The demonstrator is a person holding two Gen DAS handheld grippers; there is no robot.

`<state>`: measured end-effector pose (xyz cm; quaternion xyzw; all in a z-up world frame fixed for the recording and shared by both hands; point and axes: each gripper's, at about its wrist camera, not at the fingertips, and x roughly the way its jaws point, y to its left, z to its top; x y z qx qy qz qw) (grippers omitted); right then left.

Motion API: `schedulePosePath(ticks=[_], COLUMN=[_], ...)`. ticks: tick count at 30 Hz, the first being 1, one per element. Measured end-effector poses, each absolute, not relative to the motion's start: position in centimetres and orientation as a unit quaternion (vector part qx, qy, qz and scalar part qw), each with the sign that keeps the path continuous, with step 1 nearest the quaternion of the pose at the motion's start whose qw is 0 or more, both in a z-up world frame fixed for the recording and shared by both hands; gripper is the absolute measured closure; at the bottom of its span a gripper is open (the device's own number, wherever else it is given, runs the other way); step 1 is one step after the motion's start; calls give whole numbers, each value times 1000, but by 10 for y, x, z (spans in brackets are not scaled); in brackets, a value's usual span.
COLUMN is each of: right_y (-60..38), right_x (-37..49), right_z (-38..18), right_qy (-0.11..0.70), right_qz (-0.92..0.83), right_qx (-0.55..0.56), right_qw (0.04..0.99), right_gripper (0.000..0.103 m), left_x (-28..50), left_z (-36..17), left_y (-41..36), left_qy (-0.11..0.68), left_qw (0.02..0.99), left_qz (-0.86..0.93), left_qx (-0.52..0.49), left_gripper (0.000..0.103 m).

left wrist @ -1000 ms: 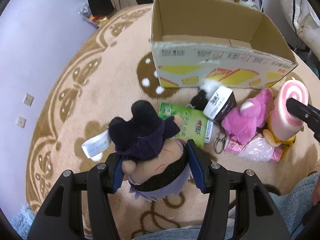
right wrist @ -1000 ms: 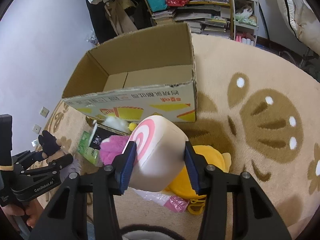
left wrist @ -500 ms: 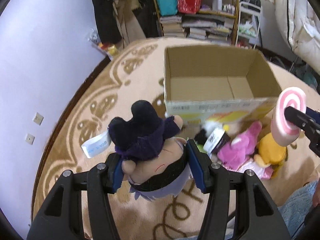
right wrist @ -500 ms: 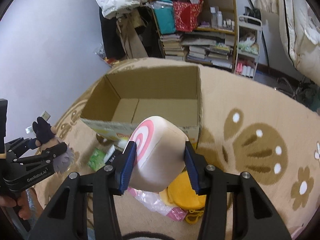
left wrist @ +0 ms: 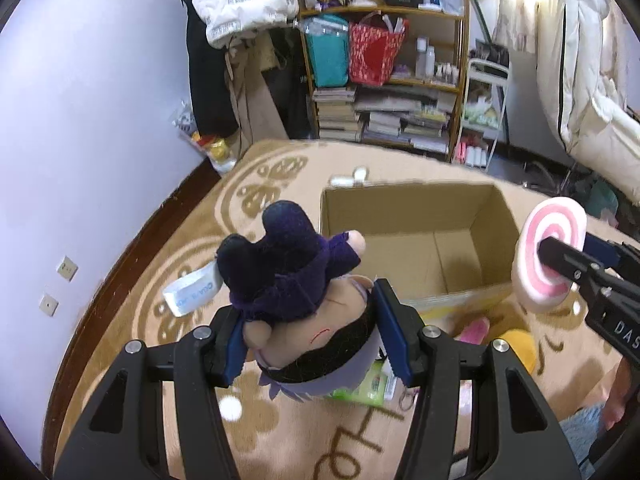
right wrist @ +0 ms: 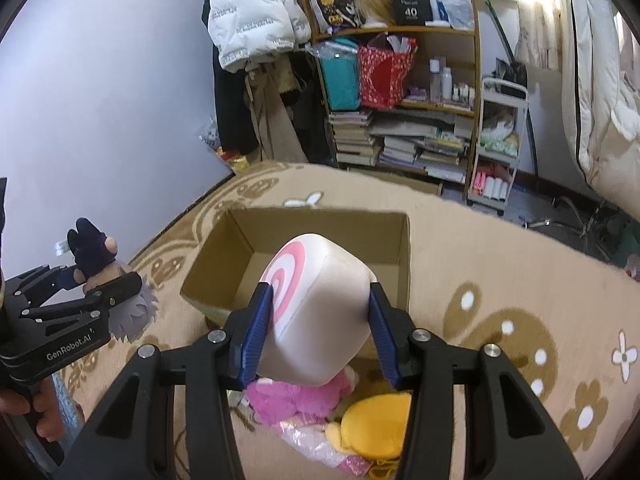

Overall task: Organize soft objects
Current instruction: 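Lift the doll plush with the left tool while the right tool carries the roll-cake plush over the box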

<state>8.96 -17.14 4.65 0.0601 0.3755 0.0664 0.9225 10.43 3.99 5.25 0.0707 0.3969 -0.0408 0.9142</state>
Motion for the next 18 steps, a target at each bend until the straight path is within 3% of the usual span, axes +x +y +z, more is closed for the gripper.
schedulePosePath(ticks=[18], right_y=[-166], right_x=[122], right_z=[76], right_qy=[340], right_qz=[42], right_qx=[35], right_qw=[939], right_gripper=[52], left_x=[151], left_z=[74], left_y=[26], left_qy=[332], left_qw=[938], left_qz=[-52], left_qx=[77], left_gripper=[47])
